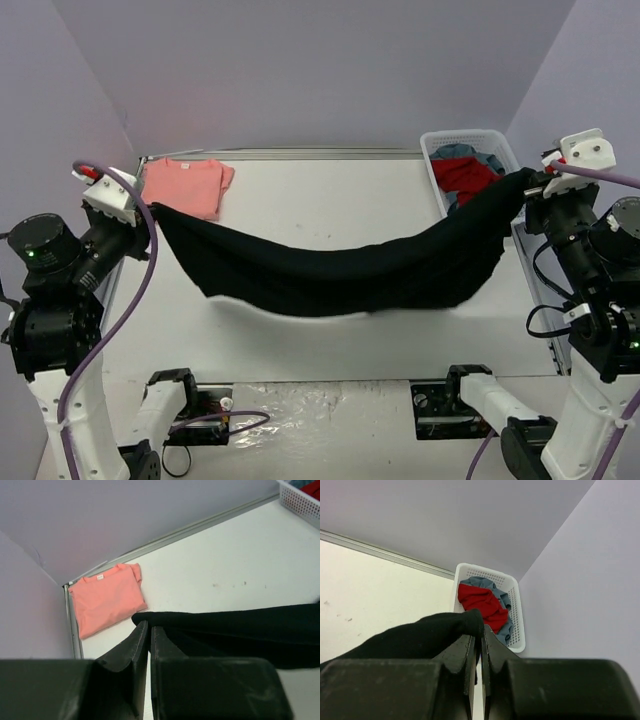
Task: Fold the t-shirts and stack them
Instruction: Fold the flattened tshirt in 1/3 of the way
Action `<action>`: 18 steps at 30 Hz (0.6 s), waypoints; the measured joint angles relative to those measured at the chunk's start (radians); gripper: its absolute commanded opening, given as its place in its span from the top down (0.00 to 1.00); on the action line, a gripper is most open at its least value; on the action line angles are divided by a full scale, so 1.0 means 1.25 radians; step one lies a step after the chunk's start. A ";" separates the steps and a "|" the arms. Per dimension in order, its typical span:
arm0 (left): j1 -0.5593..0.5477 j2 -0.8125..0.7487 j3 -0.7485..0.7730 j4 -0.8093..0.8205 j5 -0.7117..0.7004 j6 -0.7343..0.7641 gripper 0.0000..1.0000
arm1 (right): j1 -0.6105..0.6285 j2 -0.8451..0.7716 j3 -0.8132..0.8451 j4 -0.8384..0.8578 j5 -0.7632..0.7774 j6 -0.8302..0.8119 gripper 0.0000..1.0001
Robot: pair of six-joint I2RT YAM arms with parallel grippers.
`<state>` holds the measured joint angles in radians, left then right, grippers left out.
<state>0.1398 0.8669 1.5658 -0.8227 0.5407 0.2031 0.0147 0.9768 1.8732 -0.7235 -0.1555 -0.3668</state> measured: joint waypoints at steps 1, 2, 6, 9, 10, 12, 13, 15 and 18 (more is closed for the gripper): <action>0.000 -0.005 0.005 0.000 0.002 -0.001 0.98 | 0.000 0.002 0.001 0.003 0.002 0.000 1.00; 0.000 -0.009 0.006 0.001 0.003 -0.002 0.98 | 0.000 0.008 0.000 0.003 0.005 0.000 1.00; 0.000 0.013 -0.019 0.031 0.002 -0.013 0.98 | 0.000 0.060 -0.056 0.039 0.007 0.001 1.00; 0.000 0.083 -0.061 0.063 0.002 -0.024 0.98 | 0.000 0.151 -0.114 0.079 0.007 0.002 1.00; 0.000 0.122 -0.071 0.074 0.000 -0.027 0.97 | 0.000 0.195 -0.121 0.088 0.007 0.003 1.00; 0.000 0.213 -0.077 0.092 -0.001 -0.028 0.98 | 0.000 0.296 -0.123 0.117 0.006 0.003 1.00; 0.000 0.255 -0.075 0.106 -0.002 -0.028 0.98 | 0.000 0.345 -0.121 0.128 0.006 0.004 1.00; 0.000 0.380 -0.053 0.117 -0.009 -0.027 0.98 | 0.000 0.453 -0.083 0.130 0.005 0.007 1.00; 0.000 0.551 0.034 0.104 -0.021 -0.030 0.98 | 0.002 0.617 0.056 0.112 0.007 0.013 1.00</action>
<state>0.1398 1.5551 1.6085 -0.6930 0.5148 0.1658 0.0170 1.7485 1.9427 -0.5835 -0.1471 -0.3500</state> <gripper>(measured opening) 0.028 0.016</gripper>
